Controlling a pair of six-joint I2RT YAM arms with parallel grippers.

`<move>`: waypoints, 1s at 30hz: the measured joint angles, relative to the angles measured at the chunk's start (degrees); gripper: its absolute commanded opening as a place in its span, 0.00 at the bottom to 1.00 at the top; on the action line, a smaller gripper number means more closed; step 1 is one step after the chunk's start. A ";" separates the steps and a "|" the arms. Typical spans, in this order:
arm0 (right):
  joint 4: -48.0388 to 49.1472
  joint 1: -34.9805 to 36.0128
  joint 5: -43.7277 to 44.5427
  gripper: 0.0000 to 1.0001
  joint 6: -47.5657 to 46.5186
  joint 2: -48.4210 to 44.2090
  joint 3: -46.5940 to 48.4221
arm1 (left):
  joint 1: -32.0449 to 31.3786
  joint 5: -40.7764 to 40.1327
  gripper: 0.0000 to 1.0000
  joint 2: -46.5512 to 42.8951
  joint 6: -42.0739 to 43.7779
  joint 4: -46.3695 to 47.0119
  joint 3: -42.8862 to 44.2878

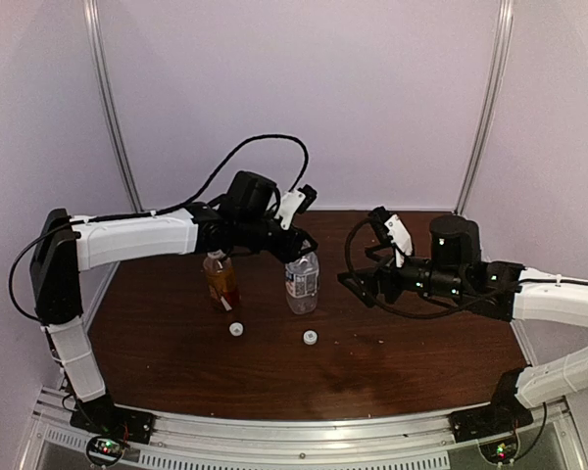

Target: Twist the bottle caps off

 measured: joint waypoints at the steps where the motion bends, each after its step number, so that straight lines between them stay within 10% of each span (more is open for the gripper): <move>1: -0.02 0.00 0.09 1.00 0.11 0.00 0.00 | 0.09 0.22 0.00 0.61 -0.02 0.09 0.22; 11: -0.87 -0.04 1.36 1.00 0.46 -0.24 -0.44 | 0.76 1.88 0.02 2.36 -0.68 0.46 0.72; 30: -2.10 -0.26 2.69 1.00 0.83 -2.40 -1.29 | 0.96 2.75 0.69 2.86 -1.40 0.55 1.05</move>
